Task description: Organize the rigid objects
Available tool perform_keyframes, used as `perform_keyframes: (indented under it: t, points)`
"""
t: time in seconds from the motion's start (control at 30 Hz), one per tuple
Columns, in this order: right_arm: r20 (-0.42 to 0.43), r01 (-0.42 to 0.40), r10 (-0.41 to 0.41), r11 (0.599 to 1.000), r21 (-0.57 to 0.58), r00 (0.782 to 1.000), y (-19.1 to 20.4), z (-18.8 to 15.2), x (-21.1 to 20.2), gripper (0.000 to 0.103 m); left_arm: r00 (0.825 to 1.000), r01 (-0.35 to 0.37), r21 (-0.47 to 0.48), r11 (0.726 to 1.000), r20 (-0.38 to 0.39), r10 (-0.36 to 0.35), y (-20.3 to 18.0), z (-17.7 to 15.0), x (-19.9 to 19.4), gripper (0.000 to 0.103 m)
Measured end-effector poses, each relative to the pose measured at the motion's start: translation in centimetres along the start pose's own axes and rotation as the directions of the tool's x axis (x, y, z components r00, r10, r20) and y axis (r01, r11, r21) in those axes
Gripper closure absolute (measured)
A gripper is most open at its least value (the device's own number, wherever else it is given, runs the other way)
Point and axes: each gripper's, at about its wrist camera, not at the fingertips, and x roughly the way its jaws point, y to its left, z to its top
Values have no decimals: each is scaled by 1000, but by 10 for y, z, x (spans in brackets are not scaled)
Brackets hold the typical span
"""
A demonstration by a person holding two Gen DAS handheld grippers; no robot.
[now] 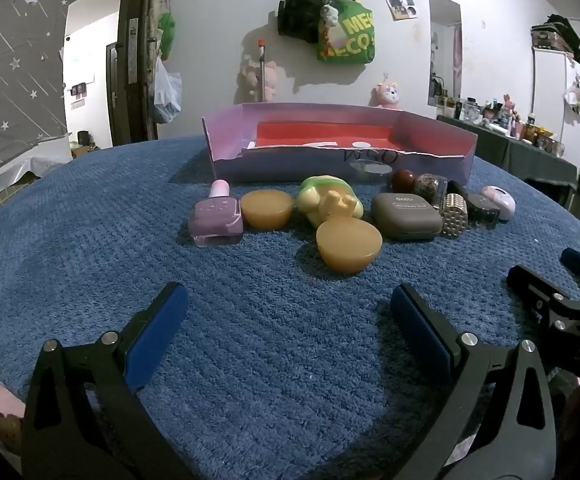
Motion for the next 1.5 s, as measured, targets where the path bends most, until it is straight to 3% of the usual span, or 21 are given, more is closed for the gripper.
perform_keyframes:
  t: [1.5]
  points:
    - [-8, 2, -2, 1000, -3, 1000, 1, 1, 0, 0, 1000, 4, -8, 1000, -4, -4, 0, 0, 0, 0]
